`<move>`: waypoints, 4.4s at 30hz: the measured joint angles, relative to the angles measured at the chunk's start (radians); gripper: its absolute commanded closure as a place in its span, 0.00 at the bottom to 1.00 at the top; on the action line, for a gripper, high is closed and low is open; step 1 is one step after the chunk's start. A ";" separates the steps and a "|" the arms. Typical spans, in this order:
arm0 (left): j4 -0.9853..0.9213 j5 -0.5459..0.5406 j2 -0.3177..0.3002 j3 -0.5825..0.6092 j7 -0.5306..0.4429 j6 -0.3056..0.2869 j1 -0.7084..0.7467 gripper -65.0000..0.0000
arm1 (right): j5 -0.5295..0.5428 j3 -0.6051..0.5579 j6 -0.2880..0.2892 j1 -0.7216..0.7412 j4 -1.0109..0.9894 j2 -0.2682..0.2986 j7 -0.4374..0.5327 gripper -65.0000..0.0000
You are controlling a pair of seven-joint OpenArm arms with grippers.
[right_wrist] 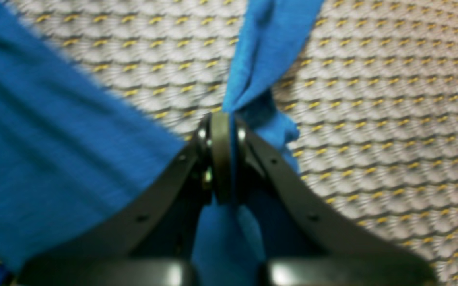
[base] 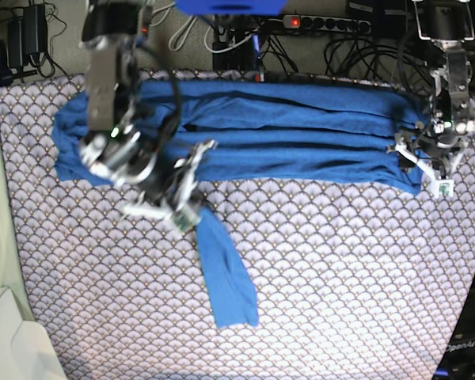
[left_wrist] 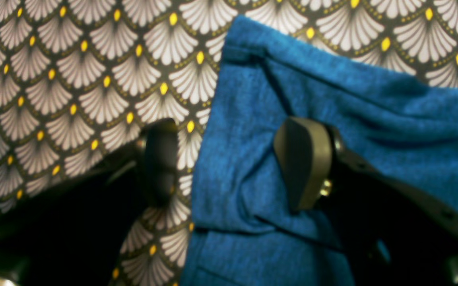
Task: Fold the T-shirt properly
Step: 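Grasp the sleeve with the right gripper and lay it across the folded body, then release the shirt end with the left gripper and raise it, then grasp the sleeve cuff with the left gripper and pull it onto the body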
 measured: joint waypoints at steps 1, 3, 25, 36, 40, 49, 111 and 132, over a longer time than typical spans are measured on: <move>0.000 0.000 0.000 0.000 0.000 0.000 -0.001 0.35 | 0.003 -0.022 0.000 -0.024 0.019 -0.005 0.001 1.00; -0.001 0.000 0.000 0.001 0.001 0.000 -0.004 0.35 | 0.001 -0.074 0.000 -0.070 0.045 -0.014 0.002 1.00; 0.001 -0.008 0.020 0.002 -0.008 0.001 -0.006 0.35 | 0.001 -0.244 0.000 -0.204 -0.066 -0.063 -0.002 1.00; 0.004 -0.008 0.020 0.002 -0.007 0.001 -0.006 0.35 | 0.003 -0.435 -0.001 -0.224 -0.051 -0.013 -0.094 0.59; 0.005 -0.008 0.020 0.002 -0.004 0.001 -0.006 0.35 | 0.002 -0.439 -0.003 -0.220 0.005 0.005 -0.089 0.53; 0.116 -0.008 0.035 0.005 0.055 -0.021 0.032 0.19 | 0.002 -0.436 -0.003 -0.219 0.052 0.039 -0.097 0.53; 0.386 0.000 0.121 -0.106 0.163 -0.008 -0.005 0.19 | 0.005 -0.288 -0.001 -0.229 0.052 0.080 -0.095 0.53; -0.643 0.172 0.525 0.438 -0.283 0.049 -0.641 0.19 | 0.002 -0.171 0.000 -0.265 0.123 0.219 -0.122 0.53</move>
